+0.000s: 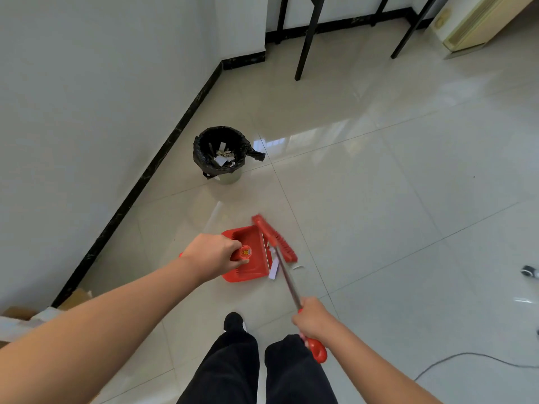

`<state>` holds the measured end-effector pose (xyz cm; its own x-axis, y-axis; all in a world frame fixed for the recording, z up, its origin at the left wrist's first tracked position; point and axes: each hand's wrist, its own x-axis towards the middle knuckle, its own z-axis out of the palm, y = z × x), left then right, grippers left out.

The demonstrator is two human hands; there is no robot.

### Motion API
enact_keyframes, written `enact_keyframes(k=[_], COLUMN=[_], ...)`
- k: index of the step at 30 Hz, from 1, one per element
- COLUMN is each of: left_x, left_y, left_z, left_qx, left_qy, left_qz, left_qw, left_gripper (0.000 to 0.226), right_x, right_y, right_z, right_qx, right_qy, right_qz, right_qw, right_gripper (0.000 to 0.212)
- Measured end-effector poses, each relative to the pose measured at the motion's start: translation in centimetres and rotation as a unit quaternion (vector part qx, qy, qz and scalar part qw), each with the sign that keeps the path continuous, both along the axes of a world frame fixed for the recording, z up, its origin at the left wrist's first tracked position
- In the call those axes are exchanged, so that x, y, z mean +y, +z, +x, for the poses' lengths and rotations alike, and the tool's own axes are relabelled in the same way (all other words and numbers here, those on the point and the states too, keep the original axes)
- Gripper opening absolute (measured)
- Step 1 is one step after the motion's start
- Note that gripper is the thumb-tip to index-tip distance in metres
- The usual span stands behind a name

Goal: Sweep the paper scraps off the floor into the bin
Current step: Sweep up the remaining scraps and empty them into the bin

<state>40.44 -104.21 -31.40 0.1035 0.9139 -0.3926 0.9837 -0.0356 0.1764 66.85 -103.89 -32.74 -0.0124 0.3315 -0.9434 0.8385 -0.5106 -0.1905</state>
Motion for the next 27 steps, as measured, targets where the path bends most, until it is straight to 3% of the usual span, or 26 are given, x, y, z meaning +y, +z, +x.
enact_keyframes(k=[4, 10, 14, 20, 27], left_x=[-0.5, -1.3, -2.5, -4.7, -8.2], left_y=[-0.1, 0.3, 0.3, 1.7, 1.2], left_z=[-0.5, -1.5, -3.7, -6.9, -8.3], left_qx=[-0.004, 0.004, 0.003, -0.025, -0.029], left_qy=[0.001, 0.013, 0.04, 0.068, 0.097], left_qz=[0.0, 0.015, 0.039, 0.062, 0.102], left_qw=[1.0, 1.0, 0.998, 0.995, 0.99], left_gripper=[0.04, 0.041, 0.052, 0.051, 0.089], right_x=[0.9, 4.5, 3.9, 3.8, 4.2], right_y=[3.9, 7.6, 9.7, 7.8, 2.1], right_z=[0.0, 5.3, 6.7, 9.1, 11.5], right_qx=[0.048, 0.076, 0.068, 0.001, -0.071], right_qy=[-0.023, -0.141, -0.141, -0.191, -0.238], right_qz=[-0.029, -0.071, -0.033, 0.048, 0.056], right_qw=[0.998, 0.985, 0.987, 0.98, 0.967], right_gripper=[0.029, 0.042, 0.026, 0.017, 0.007])
